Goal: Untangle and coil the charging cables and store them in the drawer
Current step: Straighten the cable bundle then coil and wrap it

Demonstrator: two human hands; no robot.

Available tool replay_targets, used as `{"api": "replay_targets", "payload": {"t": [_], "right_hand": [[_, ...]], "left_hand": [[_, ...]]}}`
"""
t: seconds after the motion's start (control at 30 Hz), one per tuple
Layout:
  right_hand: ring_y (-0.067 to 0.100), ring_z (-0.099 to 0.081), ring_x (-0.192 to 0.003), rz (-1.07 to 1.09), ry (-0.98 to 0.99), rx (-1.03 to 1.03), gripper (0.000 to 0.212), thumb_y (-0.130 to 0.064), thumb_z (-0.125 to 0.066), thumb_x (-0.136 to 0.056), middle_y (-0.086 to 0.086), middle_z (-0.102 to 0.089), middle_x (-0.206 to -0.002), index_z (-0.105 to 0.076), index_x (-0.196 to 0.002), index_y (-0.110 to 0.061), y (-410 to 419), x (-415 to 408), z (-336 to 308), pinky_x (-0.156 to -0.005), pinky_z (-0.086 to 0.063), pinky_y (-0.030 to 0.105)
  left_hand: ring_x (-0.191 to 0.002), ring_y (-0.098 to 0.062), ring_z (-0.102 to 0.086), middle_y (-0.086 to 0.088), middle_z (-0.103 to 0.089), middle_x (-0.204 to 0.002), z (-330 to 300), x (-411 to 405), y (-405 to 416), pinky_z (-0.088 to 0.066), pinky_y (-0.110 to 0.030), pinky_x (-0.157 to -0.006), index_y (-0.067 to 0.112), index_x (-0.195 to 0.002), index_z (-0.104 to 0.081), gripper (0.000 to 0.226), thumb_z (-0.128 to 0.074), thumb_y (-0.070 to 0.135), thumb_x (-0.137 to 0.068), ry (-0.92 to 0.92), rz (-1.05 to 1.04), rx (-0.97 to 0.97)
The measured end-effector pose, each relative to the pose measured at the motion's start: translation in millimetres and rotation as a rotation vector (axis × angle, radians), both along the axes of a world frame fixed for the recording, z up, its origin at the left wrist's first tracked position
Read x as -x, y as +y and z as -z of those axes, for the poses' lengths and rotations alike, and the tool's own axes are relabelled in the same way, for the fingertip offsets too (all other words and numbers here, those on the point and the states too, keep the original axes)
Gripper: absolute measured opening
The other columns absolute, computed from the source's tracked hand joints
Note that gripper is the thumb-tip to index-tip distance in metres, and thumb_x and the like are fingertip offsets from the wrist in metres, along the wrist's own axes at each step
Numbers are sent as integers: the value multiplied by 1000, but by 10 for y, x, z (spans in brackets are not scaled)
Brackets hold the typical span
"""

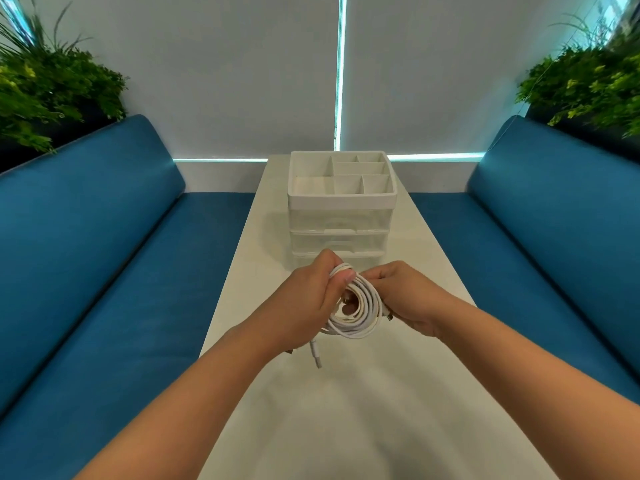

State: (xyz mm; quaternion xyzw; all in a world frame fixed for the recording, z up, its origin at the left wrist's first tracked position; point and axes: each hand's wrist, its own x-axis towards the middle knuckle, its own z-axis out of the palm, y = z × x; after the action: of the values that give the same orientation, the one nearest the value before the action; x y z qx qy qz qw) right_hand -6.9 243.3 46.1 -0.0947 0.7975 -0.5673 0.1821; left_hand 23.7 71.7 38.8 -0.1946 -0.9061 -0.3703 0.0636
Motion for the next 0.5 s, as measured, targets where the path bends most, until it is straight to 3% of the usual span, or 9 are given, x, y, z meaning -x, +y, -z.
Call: {"api": "replay_targets", "payload": {"t": [0.17, 0.27, 0.4, 0.47, 0.5], "right_hand": [[16, -68, -78, -87, -338, 191, 21, -8, -52, -96, 9, -73, -92, -70, -103, -1, 36, -13, -7, -70, -57, 25], [19, -70, -82, -62, -487, 307, 21, -7, -50, -95, 12, -72, -96, -69, -103, 1, 65, -20, -28, -73, -59, 28], [29, -67, -91, -14, -687, 469, 35, -14, -47, -89, 20, -68, -102, -62, -113, 6, 114, 0, -50, -88, -56, 40], [30, -61, -102, -132, -674, 403, 47, -26, -51, -85, 21, -65, -111, -61, -119, 5, 122, 3, -48, -99, -47, 42], [28, -60, -103, -175, -603, 308, 42, -26, -54, -86, 18, -66, -111, -63, -116, 2, 109, -7, -43, -101, -45, 41]], "left_hand": [[-76, -11, -62, 2, -64, -82, 10, 13, -4, -48, -28, -67, 23, -99, -41, 25, -30, 45, -102, -28, -15, 31], [-75, -12, -62, 0, -65, -81, 16, 32, 3, -48, -29, -67, 23, -100, -42, 27, -29, 46, -101, -39, -25, 43], [-74, -13, -62, -1, -65, -82, 57, 51, -26, -50, -34, -68, 22, -99, -41, 27, -29, 46, -102, -49, -23, 81], [-75, -15, -62, -2, -66, -84, 83, 52, -33, -50, -35, -69, 21, -100, -41, 28, -30, 47, -102, -63, -16, 102], [-75, -16, -62, -3, -66, -85, 94, 55, -29, -50, -36, -69, 21, -100, -41, 28, -30, 46, -102, -71, -14, 107]]}}
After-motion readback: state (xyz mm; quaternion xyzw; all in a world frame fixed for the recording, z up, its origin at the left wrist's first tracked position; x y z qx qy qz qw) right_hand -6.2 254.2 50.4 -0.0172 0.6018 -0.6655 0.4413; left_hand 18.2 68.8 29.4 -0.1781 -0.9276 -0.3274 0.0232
